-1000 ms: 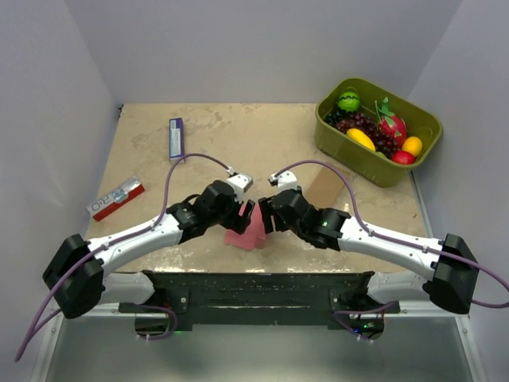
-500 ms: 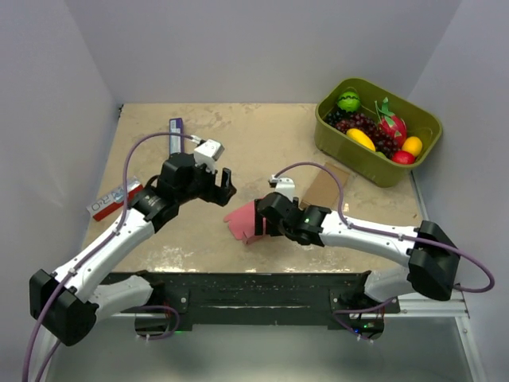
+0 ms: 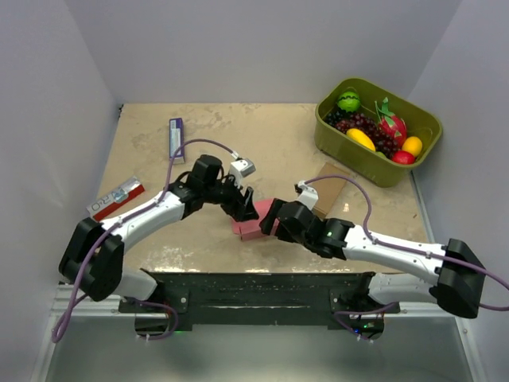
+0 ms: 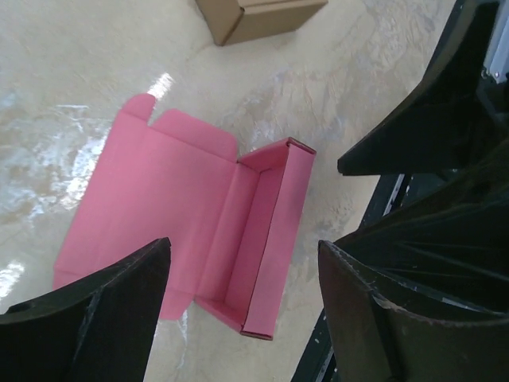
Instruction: Fold the paper box
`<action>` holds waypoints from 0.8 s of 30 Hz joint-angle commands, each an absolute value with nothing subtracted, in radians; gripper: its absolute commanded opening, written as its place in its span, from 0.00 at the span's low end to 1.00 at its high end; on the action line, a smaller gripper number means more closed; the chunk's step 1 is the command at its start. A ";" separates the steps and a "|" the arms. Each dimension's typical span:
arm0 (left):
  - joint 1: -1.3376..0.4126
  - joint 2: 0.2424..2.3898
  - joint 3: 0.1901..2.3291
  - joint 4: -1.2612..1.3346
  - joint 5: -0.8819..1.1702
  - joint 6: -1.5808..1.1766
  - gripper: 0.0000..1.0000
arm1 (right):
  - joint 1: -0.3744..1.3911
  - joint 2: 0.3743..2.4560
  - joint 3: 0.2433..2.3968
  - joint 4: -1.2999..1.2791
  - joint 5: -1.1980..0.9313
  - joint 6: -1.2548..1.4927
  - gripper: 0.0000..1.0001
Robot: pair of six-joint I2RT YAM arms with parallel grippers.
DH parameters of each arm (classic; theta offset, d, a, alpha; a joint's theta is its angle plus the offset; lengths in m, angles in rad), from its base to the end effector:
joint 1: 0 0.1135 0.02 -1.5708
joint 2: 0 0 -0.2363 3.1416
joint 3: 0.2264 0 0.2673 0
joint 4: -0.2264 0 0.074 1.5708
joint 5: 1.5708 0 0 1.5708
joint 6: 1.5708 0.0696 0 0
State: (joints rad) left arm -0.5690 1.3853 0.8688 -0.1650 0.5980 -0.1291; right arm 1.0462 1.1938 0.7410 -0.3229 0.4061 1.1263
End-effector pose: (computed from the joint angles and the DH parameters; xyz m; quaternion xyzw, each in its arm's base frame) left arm 0.2608 -0.2133 0.1864 0.3119 0.8143 -0.3905 0.2953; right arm 0.1700 0.2389 0.1766 0.1142 0.8992 0.2489 0.3412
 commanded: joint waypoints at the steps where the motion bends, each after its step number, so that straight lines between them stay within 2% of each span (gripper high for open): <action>1: -0.635 1.440 0.874 -0.132 0.658 -0.080 0.79 | 1.045 1.071 0.716 -0.322 0.495 1.173 0.81; 10: -0.725 1.517 0.867 -0.167 0.664 -0.025 0.78 | 1.045 0.891 0.635 -0.360 0.512 1.167 0.81; 13: -0.765 1.526 0.865 -0.186 0.626 -0.009 0.72 | 1.045 0.835 0.623 -0.379 0.526 1.161 0.81; 14: -0.773 1.528 0.864 -0.187 0.608 -0.005 0.66 | 1.045 0.818 0.621 -0.382 0.529 1.158 0.81; 16: -0.795 1.525 0.862 -0.202 0.555 -0.005 0.63 | 1.045 0.805 0.621 -0.390 0.535 1.151 0.81; 20: -0.839 1.477 0.838 -0.206 0.433 -0.005 0.48 | 1.045 0.808 0.624 -0.393 0.532 1.140 0.81; 24: -0.903 1.434 0.812 -0.202 0.272 -0.005 0.41 | 1.045 0.839 0.627 -0.380 0.520 1.126 0.81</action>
